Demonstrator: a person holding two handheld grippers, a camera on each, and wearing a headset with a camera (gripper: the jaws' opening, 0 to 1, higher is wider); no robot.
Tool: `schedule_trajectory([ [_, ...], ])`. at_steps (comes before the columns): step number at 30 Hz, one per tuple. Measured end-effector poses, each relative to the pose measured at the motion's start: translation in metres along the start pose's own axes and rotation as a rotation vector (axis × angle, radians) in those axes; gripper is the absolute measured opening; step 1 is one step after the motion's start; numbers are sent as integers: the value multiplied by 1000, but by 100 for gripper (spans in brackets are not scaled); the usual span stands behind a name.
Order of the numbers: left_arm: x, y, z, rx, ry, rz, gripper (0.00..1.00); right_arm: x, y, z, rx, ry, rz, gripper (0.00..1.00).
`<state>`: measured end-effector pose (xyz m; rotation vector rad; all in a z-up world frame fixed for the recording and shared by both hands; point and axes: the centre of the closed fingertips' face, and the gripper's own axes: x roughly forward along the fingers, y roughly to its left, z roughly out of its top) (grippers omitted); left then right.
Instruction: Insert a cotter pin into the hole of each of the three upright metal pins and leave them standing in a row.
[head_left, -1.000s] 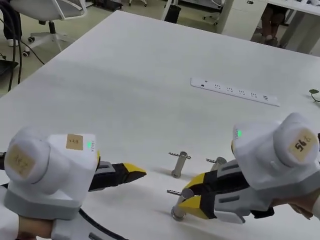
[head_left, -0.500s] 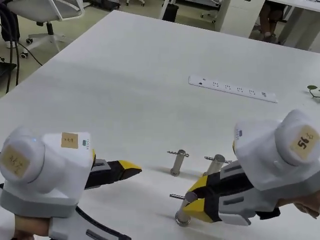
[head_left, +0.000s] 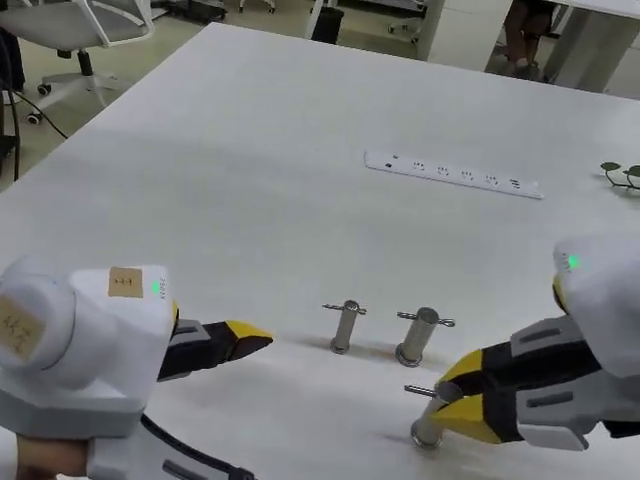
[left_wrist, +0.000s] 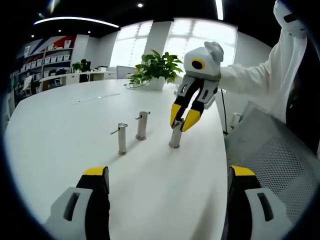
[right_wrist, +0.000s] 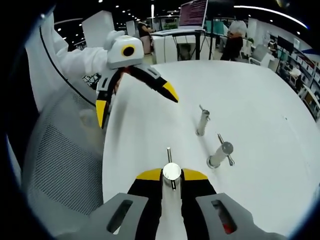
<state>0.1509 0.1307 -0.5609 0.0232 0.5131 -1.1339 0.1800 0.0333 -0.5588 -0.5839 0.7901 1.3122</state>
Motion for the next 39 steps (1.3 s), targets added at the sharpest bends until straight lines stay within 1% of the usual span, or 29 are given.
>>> schedule_trajectory([
  [3, 1, 2, 4, -2, -18, 7, 99, -9, -9, -9, 12, 7, -22, 7],
  [5, 1, 2, 5, -7, -21, 7, 99, -14, -13, -13, 12, 6, -31, 7],
  [10, 2, 1, 5, 1, -10, 1, 99, -23, -24, -24, 29, 2, -48, 7],
  [12, 2, 1, 4, 2, -9, 0, 99, -26, -29, -29, 41, 11, -55, 7],
  [16, 1, 2, 4, -1, -9, 4, 99, -30, -36, -36, 34, 22, -65, 7],
  [22, 1, 3, 4, -4, -10, 5, 99, -34, -48, -40, 18, 29, -76, 7],
  [27, 0, 3, 2, -8, 5, 10, 99, -36, -56, -41, 11, 25, -80, 7],
  [31, -1, 5, 5, -11, -2, 22, 99, -37, -61, -40, -1, 27, -77, 7],
  [39, -2, 6, 7, -15, -2, 35, 99, -35, -67, -44, -23, 33, -66, 7],
])
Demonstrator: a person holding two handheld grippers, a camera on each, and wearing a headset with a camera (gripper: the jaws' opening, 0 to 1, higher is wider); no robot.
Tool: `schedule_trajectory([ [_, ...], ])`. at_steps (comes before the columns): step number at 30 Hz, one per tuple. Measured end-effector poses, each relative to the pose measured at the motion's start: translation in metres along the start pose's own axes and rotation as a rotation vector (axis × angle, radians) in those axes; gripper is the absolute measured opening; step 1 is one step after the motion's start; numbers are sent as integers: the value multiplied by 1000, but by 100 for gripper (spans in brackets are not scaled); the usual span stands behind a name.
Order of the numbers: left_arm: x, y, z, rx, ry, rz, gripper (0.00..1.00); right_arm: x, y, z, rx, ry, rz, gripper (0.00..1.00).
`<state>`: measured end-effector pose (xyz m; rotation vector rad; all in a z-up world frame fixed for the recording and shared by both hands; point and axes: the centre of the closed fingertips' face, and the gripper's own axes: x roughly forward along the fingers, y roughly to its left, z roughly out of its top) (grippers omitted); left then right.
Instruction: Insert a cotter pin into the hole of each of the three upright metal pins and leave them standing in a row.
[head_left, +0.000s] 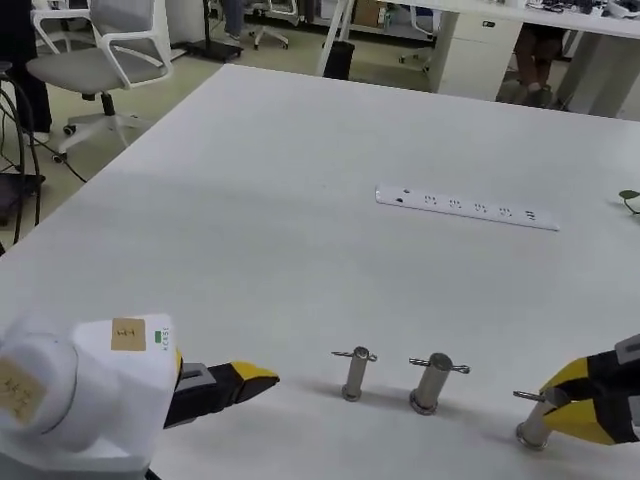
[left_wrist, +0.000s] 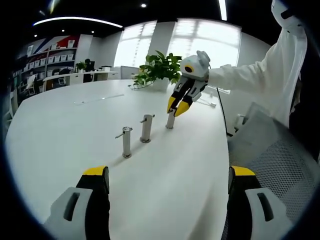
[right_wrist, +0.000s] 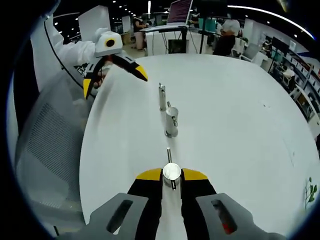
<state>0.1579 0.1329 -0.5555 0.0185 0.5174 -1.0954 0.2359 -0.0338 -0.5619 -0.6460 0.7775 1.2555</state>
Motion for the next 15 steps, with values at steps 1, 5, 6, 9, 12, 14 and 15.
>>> schedule_trajectory([
  [1, 0, 0, 0, -2, 3, -1, 99, 0, -1, -1, 0, -1, 0, 7],
  [5, 0, 1, 1, -1, 5, 5, 99, 1, -3, -2, -1, -6, -1, 7],
  [6, 0, 1, 1, -1, 4, 6, 99, 1, -4, -2, -1, -6, -2, 7],
  [9, 0, 1, 2, 0, 3, 9, 99, 2, -5, -2, 1, -9, -1, 7],
  [12, 0, 1, 2, -3, 3, 11, 99, 3, -7, -2, 0, -13, -1, 7],
  [14, -1, 2, 1, -3, 7, 17, 98, 4, -8, -1, -5, -17, 3, 7],
  [15, -1, 2, 1, -4, 7, 17, 98, 4, -8, 0, -6, -19, 5, 7],
])
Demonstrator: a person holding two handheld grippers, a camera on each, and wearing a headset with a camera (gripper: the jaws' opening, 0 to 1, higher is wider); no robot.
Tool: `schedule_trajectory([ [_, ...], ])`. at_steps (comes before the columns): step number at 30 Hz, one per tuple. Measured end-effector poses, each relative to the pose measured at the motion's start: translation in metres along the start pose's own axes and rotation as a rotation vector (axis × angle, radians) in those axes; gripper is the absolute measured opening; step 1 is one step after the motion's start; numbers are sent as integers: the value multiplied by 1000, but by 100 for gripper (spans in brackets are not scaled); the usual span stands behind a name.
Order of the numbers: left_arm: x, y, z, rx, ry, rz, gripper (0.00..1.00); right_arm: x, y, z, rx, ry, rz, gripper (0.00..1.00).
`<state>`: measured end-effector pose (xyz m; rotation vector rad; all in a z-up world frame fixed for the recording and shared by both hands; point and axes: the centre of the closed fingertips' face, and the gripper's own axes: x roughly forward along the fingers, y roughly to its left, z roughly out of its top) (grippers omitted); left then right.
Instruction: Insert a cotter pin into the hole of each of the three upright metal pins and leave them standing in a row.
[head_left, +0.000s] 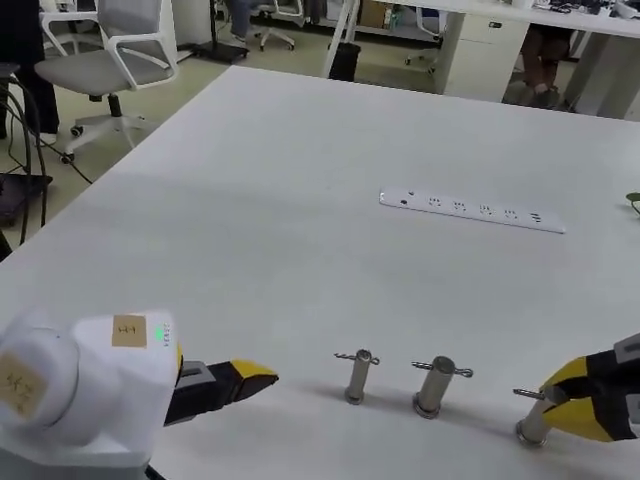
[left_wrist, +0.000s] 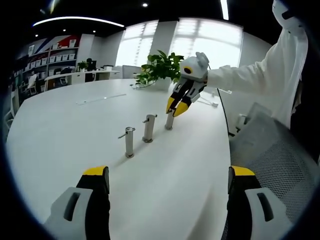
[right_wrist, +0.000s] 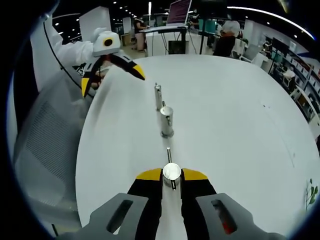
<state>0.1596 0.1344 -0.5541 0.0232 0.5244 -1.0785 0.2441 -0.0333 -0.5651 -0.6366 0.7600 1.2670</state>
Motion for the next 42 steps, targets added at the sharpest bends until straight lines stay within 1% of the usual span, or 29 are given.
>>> schedule_trajectory([
  [2, -1, 0, 0, 2, -2, 3, 98, 1, 0, 2, 5, -1, 4, 7],
  [4, -2, 2, 0, -6, 0, 17, 96, 3, 0, 3, -3, -6, 6, 7],
  [5, -2, 0, -3, -48, 8, 2, 94, 5, 1, 3, -7, -7, 11, 7],
  [6, -2, -1, -3, -62, 2, -7, 94, 6, 1, 4, -8, -7, 15, 7],
  [8, -3, 2, -2, -35, -2, 10, 95, 7, 3, 5, -20, -9, 22, 7],
  [10, -4, 2, -3, -38, -2, 13, 95, 8, 3, 6, -33, -11, 22, 7],
  [14, -5, 9, -6, -38, 6, 34, 95, 12, 0, 9, -43, -13, 23, 7],
  [19, -6, 14, -5, -45, -4, 54, 95, 15, -3, 13, -44, -22, 28, 7],
  [21, -5, 15, -4, -45, -8, 55, 95, 15, -4, 14, -54, -21, 24, 7],
  [24, -4, 15, -1, -43, -14, 51, 95, 14, -6, 13, -44, -23, 25, 8],
  [26, -4, 17, -3, -36, -6, 57, 95, 14, -5, 12, -58, -30, 29, 8],
  [29, -3, 18, -2, -42, -10, 58, 95, 13, -7, 12, -56, -36, 26, 8],
  [32, -4, 18, 0, -40, -12, 57, 95, 13, -8, 11, -30, -48, 33, 8],
  [35, -4, 19, 1, -36, -15, 59, 95, 13, -7, 12, -54, -61, 37, 8],
  [40, -5, 19, -1, -42, -3, 59, 95, 13, -7, 13, -49, -71, 44, 8],
  [42, -5, 18, 0, -38, -5, 59, 95, 13, -7, 13, -51, -72, 40, 9],
])
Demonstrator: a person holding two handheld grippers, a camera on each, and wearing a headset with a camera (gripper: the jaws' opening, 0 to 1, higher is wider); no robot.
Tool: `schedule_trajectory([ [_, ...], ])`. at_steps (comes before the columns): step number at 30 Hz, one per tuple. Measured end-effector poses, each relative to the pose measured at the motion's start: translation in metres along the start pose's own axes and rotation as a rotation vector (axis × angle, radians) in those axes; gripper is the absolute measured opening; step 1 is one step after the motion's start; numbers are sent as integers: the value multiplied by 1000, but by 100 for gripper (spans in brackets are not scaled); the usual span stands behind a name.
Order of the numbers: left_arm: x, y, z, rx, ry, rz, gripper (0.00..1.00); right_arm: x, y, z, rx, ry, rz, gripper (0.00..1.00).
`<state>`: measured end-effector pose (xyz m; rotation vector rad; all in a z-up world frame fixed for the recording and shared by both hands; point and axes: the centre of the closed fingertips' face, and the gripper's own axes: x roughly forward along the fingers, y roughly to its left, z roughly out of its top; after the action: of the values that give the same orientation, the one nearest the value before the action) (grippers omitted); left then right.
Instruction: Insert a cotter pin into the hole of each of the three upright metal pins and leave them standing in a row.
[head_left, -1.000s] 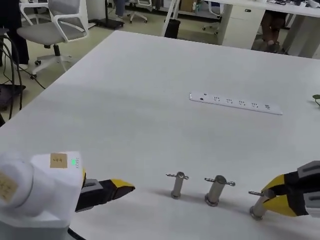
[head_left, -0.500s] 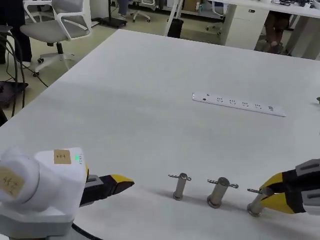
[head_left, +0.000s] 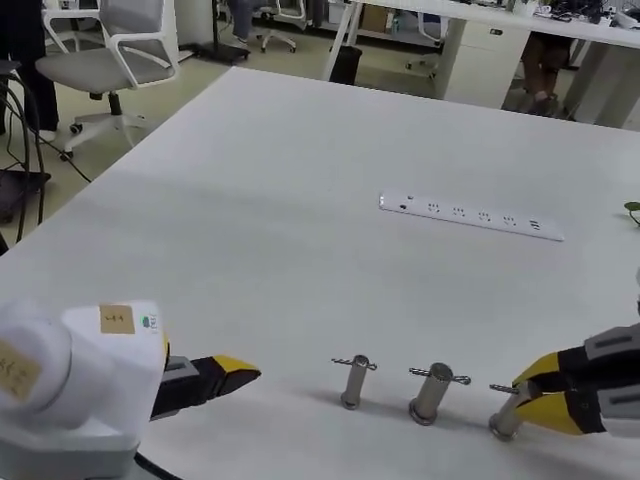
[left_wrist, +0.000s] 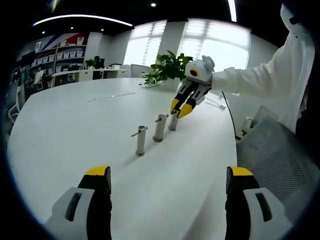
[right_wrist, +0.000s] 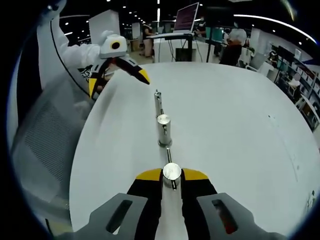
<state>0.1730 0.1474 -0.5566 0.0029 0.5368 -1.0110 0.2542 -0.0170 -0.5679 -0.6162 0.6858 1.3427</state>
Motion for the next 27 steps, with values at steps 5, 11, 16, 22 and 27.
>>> schedule_trajectory([
  [5, 0, 0, 3, 0, -5, 3, 95, 1, -1, 0, 23, -5, -3, 9],
  [11, -2, 1, 5, 3, -5, 7, 95, 1, -1, -1, 38, -1, -8, 10],
  [16, -4, 2, 5, 4, -2, 13, 95, 0, -2, 2, 45, -11, -30, 22],
  [22, -4, 1, 8, 7, -13, 16, 95, -8, -4, 8, 48, -36, -60, 31],
  [27, -4, 0, 11, 11, -22, 15, 96, -15, -1, 13, 67, -50, -83, 44],
])
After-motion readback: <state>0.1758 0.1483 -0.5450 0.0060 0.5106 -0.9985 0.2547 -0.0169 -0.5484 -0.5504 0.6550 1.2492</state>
